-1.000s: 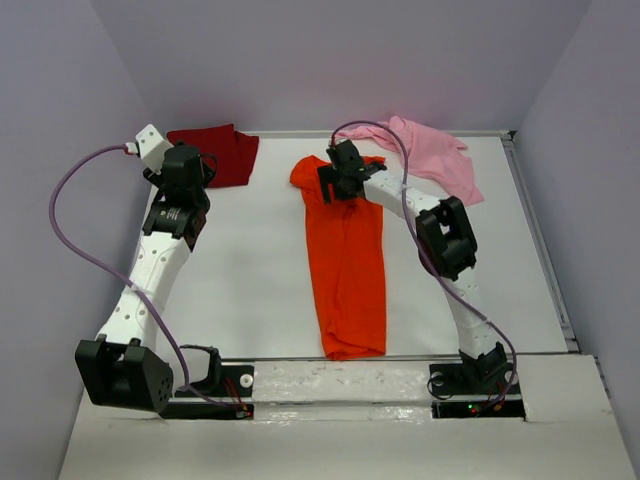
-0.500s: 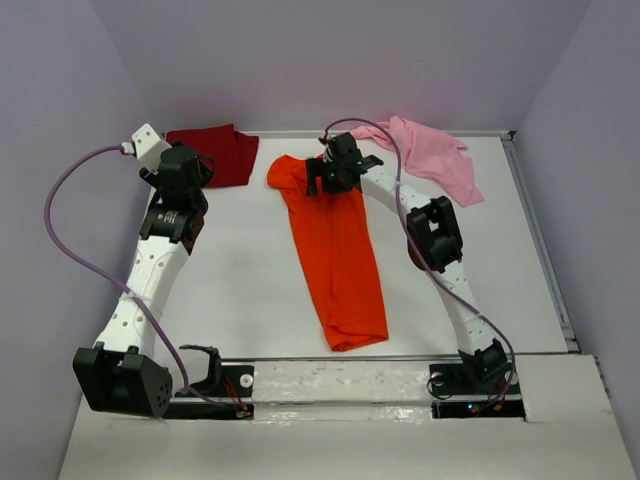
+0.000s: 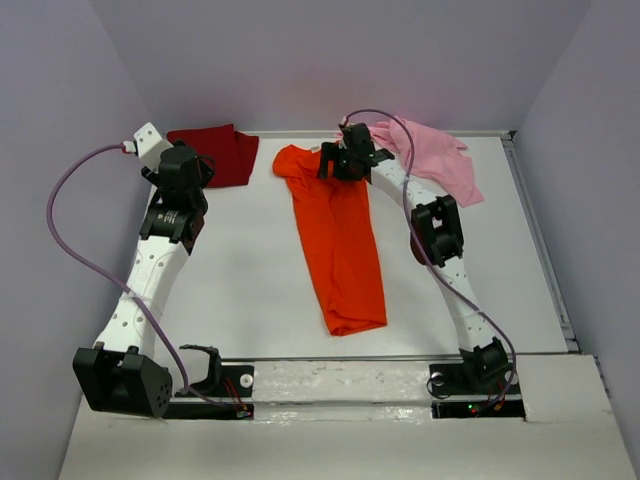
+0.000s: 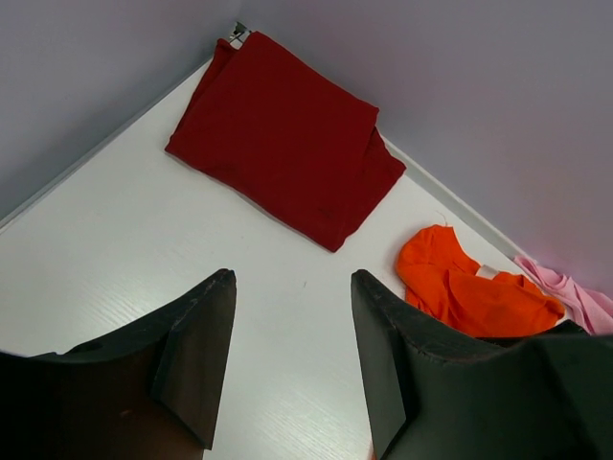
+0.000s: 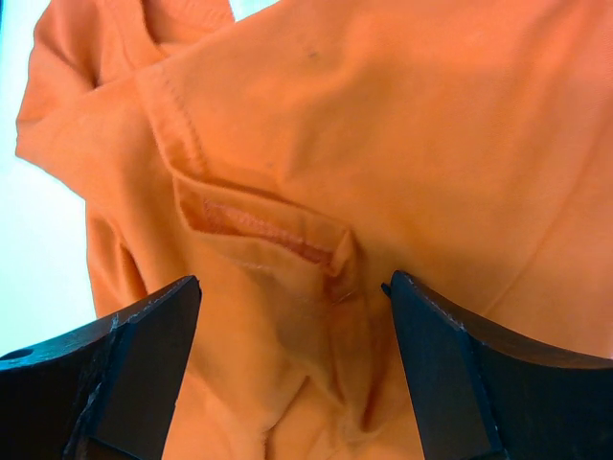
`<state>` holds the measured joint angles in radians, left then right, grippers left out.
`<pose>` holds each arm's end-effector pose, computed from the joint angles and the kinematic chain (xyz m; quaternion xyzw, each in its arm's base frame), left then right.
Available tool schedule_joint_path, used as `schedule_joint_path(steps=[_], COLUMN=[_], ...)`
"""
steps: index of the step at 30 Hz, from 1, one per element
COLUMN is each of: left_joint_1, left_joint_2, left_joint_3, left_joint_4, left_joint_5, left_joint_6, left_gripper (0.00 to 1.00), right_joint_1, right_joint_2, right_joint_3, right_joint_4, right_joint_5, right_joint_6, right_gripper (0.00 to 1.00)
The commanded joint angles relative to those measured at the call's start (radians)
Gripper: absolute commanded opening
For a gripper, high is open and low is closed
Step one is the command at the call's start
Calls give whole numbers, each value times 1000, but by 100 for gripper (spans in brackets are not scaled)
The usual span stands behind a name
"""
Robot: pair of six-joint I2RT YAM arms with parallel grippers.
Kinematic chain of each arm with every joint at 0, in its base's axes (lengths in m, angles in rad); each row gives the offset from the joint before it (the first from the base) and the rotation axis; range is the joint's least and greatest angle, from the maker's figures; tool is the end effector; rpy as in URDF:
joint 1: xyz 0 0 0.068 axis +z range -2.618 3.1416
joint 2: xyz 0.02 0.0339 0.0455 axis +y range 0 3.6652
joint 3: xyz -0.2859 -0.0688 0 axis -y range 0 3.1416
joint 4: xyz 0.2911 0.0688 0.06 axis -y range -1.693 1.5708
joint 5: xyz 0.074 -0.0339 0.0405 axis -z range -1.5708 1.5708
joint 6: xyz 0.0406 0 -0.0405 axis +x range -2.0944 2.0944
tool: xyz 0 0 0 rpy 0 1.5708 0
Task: Fold and stack the t-shirts
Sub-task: Fold the tshirt
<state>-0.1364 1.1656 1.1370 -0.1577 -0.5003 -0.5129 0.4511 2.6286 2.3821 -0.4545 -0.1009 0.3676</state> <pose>0.3075 -0.0225 0.4076 -0.2948 0.7031 -0.0166 0.6469 0.5863 0.2886 0.1672 -0.0590 0.9041 0.2094 0.3678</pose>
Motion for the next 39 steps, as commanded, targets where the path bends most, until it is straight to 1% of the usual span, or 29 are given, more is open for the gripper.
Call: schedule_joint_path(steps=[1, 5, 9, 12, 14, 17, 18, 19, 20, 21, 22, 23, 24, 25, 26, 27, 28, 29, 30, 31, 32, 33, 34, 35, 36, 37, 38, 39], left_joint_1=[-3, -3, -3, -3, -3, -2, -3, -3, -3, -5, -11, -28, -41, -58, -80, -122, -140, -149, -149, -150, -150, -150, -152, -155, -161, -169, -190, -206], left_joint_2=[-15, -7, -4, -4, -4, -4, -4, -3, -1, -1, -9, -15, -29, -30, -29, -23, -5, 6, 15, 25, 20, 14, -6, -14, -21, -32, -38, -41], left_joint_3=[-3, -2, -2, -5, -6, -8, -11, -11, -8, -3, -22, -37, -60, -94, -98, -98, -94, -79, -76, -101, -135, -179, -277, -320, -368, -408, -487, -523], left_joint_4=[44, 41, 43, 44, 46, 53, 63, 67, 69, 72, 89, 134, 158, 194, 207, 205, 198, 176, 164, 161, 167, 187, 263, 300, 358, 386, 418, 437], left_joint_5=[-1, 2, 9, 6, 6, 26, 51, 68, 130, 172, 213, 280, 307, 330, 338, 339, 350, 400, 432, 460, 542, 587, 667, 668, 718, 736, 747, 746], left_joint_6=[10, 11, 11, 13, 13, 19, 25, 39, 51, 66, 103, 111, 119, 132, 134, 136, 132, 101, 70, 30, -11, -50, -131, -165, -199, -243, -259, -271], left_gripper=[61, 61, 61, 61, 61, 61, 61, 61, 61, 61, 60, 60, 60, 61, 61, 61, 61, 61, 61, 59, 59, 58, 58, 58, 58, 58, 58, 58], right_joint_1=[-70, -103, -103, -103, -103, -103, -103, -103, -103, -103, -103, -92, -92, -80, -80, -80, -80, -71, -62, -61, -48, -31, -16, -5, 21, 34, 47, 57], right_joint_2=[50, 54, 65, 45, 30, -33, -59, -120, -158, -201, -305, -371, -440, -591, -669, -743, -816, -946, -1008, -1065, -1119, -1215, -1260, -1298, -1367, -1398, -1423, -1449], right_joint_3=[45, 51, 83, 92, 86, 77, 48, 31, 7, -65, -113, -176, -334, -433, -537, -642, -838, -925, -1005, -1158, -1232, -1300, -1418, -1464, -1504, -1541, -1572, -1621], right_joint_4=[-4, -10, -13, -32, -33, -33, -24, -21, -13, 5, 13, 60, 88, 121, 207, 253, 295, 334, 344, 355, 364, 367, 355, 355, 311, 289, 258, 199], right_joint_5=[61, 41, -9, 32, 17, -58, -81, -121, -134, -144, -152, -151, -119, -96, -86, -86, -103, -94, -71, -41, -25, -13, 22, 45, 76, 142, 171, 193], right_joint_6=[27, 27, -33, -80, -93, -110, -108, -98, -90, -84, -73, -67, -43, -13, 26, 69, 124, 140, 154, 187, 206, 224, 240, 240, 244, 237, 237, 238], right_gripper=[86, 86, 86, 86, 86, 86, 86, 86, 86, 85, 85, 85, 84, 83, 83, 83, 83, 83, 83, 83, 82, 82, 81, 81, 81, 81, 81, 81])
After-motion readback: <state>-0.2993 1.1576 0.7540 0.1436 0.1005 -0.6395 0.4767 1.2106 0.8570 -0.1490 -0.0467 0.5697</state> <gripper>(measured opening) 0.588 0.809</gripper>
